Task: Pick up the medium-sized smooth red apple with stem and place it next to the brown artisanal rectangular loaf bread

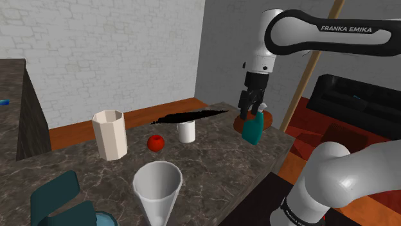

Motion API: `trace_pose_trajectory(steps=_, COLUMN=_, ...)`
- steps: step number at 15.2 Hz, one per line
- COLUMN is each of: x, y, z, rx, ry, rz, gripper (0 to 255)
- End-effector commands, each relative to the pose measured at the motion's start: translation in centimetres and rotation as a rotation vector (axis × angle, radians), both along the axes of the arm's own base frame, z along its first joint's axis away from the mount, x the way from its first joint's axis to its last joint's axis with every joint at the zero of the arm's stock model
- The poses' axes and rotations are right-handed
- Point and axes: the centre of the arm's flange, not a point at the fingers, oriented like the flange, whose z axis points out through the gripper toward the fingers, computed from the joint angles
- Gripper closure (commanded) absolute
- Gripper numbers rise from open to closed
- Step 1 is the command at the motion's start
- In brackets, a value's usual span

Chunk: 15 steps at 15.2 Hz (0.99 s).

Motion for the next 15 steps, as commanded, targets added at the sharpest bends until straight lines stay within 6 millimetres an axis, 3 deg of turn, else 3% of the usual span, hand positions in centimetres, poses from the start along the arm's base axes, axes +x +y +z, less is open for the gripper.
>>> trace_pose_trajectory(steps=1, x=0.0, y=0.0, z=0.0, rx=0.0, ry=0.0, rz=0.0, gripper=0)
trace_pose_trajectory(steps=15, x=14.2, y=12.8, z=-7.1, rx=-0.182, ry=0.028, rz=0.011, gripper=0)
